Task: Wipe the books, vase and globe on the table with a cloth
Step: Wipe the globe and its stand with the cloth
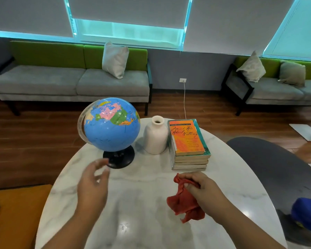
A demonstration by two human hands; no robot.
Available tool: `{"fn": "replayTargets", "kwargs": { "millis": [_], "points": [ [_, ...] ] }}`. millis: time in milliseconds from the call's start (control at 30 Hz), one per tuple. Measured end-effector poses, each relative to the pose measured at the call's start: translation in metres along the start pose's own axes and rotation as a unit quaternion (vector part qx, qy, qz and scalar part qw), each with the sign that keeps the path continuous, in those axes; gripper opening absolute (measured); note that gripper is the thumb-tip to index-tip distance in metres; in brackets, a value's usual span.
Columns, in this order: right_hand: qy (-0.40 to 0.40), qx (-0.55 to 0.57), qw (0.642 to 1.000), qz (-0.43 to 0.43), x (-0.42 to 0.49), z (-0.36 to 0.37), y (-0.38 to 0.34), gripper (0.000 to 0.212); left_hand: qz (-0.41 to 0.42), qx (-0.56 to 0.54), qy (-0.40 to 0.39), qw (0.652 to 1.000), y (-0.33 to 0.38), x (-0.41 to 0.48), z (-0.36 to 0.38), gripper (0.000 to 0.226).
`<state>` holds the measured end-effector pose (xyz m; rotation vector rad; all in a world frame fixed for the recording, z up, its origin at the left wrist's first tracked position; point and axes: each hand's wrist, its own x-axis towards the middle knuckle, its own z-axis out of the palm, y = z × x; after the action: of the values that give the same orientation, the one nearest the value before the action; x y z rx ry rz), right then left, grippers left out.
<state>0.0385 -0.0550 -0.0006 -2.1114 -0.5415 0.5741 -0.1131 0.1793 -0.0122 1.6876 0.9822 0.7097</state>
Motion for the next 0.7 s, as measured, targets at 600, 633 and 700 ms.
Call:
{"fn": "replayTargets", "kwargs": {
  "millis": [600, 633, 700],
  "points": [
    [0.188, 0.062, 0.980, 0.021, -0.017, -0.109, 0.062, 0.019, -0.077, -0.040, -0.243, 0.966, 0.046, -0.095, 0.101, 0.014],
    [0.214, 0.054, 0.975, 0.030, -0.013, -0.124, 0.070, 0.017, -0.081, -0.038, -0.238, 0.967, 0.048, -0.096, 0.107, 0.014],
    [0.260, 0.033, 0.963, 0.055, -0.004, -0.155, 0.087, 0.011, -0.081, -0.025, -0.237, 0.968, 0.052, -0.102, 0.119, 0.013]
  ]
}}
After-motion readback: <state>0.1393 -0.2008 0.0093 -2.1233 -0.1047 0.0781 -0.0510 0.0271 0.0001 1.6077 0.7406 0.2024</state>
